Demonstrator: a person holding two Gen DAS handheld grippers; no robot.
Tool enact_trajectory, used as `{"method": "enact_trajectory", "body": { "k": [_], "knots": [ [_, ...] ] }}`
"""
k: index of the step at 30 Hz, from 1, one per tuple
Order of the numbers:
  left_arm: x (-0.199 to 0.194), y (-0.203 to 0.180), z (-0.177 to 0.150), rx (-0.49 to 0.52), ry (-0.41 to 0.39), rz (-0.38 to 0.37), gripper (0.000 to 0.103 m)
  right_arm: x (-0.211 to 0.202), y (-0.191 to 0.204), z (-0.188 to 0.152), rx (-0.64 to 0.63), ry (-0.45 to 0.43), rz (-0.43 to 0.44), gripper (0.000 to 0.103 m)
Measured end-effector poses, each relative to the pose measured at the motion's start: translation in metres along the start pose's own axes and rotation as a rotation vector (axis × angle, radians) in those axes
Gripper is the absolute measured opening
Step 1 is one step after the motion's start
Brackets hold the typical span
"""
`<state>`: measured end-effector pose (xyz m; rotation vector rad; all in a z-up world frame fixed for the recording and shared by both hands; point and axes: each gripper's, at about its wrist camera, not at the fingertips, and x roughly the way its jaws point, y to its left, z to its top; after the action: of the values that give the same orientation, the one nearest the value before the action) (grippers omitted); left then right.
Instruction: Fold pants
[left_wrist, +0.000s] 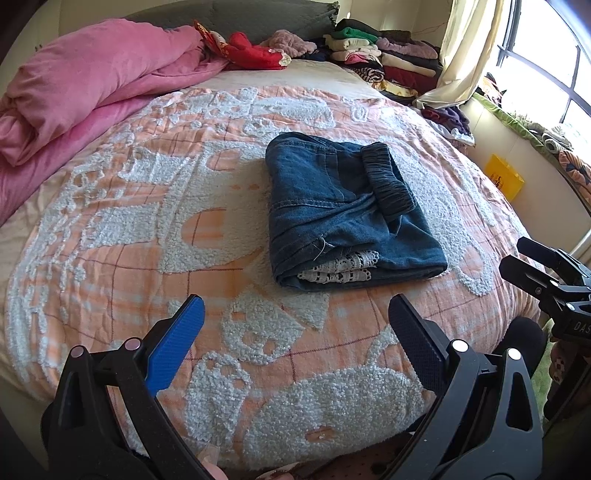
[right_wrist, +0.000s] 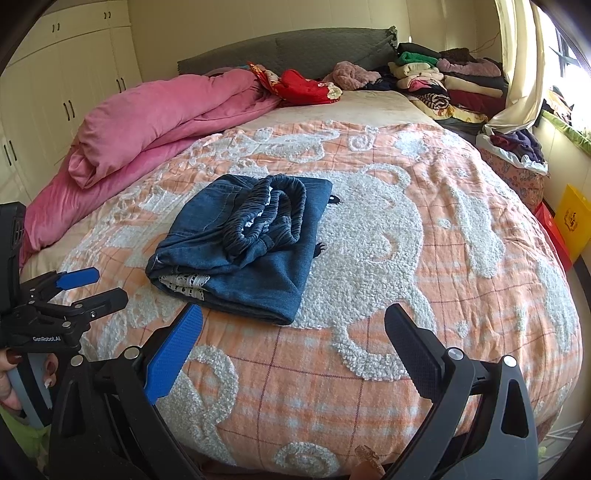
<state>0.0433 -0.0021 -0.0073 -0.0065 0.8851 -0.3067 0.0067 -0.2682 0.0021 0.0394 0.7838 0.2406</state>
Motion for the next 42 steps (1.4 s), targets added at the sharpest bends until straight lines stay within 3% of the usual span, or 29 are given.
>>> {"method": "enact_trajectory", "body": {
  "k": [42],
  "knots": [
    [-0.0021,-0.0013,0.0001,0.001,-0.002,0.040,0.093,-0.0011,-0.0056,-0.0004,0.007,-0.002,-0.012,0.098]
  ]
}}
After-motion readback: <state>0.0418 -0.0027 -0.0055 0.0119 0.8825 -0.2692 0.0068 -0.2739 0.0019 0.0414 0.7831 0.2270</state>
